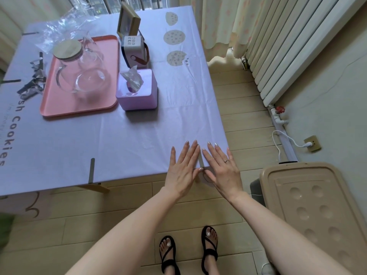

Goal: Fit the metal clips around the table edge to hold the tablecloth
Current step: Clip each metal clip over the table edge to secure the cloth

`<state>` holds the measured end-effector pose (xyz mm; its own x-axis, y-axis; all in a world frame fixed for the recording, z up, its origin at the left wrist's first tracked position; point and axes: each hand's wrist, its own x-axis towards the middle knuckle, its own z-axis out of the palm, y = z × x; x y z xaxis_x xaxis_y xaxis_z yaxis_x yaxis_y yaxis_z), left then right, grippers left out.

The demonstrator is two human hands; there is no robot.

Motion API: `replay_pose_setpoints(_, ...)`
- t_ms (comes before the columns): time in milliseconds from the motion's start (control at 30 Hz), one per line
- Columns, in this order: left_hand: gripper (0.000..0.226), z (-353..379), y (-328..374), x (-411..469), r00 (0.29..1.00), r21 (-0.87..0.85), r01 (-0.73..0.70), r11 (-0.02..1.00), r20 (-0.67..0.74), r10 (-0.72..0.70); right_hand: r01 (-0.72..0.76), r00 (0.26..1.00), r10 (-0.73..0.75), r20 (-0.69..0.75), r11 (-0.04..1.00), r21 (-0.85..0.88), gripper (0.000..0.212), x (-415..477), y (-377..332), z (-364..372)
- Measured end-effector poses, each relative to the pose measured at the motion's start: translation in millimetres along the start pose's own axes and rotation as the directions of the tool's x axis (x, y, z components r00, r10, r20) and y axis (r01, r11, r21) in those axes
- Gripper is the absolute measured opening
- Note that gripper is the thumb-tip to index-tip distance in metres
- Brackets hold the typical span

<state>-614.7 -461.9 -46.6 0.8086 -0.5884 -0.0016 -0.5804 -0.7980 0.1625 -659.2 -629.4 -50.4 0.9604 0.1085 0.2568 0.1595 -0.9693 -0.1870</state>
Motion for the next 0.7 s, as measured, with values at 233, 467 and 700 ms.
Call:
replay_pose_setpoints(233, 0.058, 0, 9, -3, 0.998, -0.002, 0.038, 0.999, 0.044, -0.038, -0.016, 1.000, 0.016, 0.026, 1.000, -0.003, 0.076, -13, 9, -2)
replay_pose_setpoints(467, 0.063, -9, 8, 0, 0.998, 0.011, 0.031, 0.999, 0.047, -0.031, -0.116, 0.993, 0.112, 0.044, 0.989, 0.089, 0.073, -20, 3, -4)
replay_pose_setpoints(700, 0.056, -25, 3, 4, 0.996, 0.048, -0.014, 0.999, 0.094, 0.009, -0.166, 0.982, 0.151, 0.116, 0.977, 0.131, 0.076, -19, 0, -11)
